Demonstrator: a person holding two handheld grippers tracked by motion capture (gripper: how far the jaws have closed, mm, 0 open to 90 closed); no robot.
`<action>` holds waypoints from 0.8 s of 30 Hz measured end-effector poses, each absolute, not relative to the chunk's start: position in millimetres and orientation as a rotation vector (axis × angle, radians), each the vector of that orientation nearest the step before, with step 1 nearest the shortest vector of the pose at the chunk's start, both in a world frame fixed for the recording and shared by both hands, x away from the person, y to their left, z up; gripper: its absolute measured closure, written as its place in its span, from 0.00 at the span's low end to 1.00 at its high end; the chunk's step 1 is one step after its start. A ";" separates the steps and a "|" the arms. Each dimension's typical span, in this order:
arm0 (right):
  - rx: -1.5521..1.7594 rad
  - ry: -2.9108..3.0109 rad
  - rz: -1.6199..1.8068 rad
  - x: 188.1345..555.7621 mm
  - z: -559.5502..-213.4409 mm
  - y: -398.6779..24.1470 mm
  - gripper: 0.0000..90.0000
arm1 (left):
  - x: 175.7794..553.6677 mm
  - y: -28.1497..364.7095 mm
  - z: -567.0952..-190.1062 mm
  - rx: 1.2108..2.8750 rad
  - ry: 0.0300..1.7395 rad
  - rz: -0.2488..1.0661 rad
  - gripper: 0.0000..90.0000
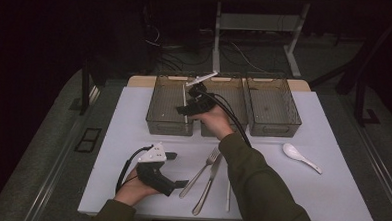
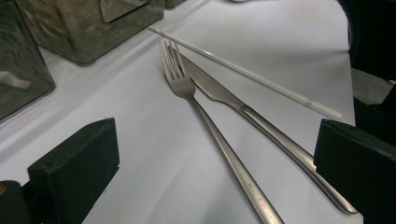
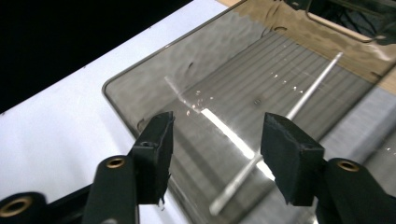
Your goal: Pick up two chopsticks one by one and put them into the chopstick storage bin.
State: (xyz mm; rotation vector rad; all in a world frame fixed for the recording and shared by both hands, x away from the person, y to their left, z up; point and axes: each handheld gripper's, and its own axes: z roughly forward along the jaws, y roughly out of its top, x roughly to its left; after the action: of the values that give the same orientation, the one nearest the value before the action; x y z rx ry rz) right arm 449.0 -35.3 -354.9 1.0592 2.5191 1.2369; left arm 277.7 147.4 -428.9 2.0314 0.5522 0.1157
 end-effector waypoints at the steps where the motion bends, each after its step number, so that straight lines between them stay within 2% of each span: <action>1: 1.057 2.510 1.247 445.9 -353.1 -40.3 0.46 | 277.7 147.6 -428.7 2.039 0.550 0.118 0.00; 11: 1.031 2.478 1.295 410.9 -341.3 -87.5 0.43 | 277.3 147.4 -429.9 2.039 0.566 0.123 0.00; 24: 1.012 2.486 1.298 368.9 -351.8 -139.1 0.43 | 277.5 148.5 -430.5 2.055 0.565 0.136 0.00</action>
State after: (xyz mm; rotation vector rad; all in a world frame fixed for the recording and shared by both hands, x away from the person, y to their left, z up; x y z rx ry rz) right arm 368.9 -139.1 -351.8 1.0125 2.4863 1.2977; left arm 277.5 148.5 -430.5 2.0548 0.5653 0.1356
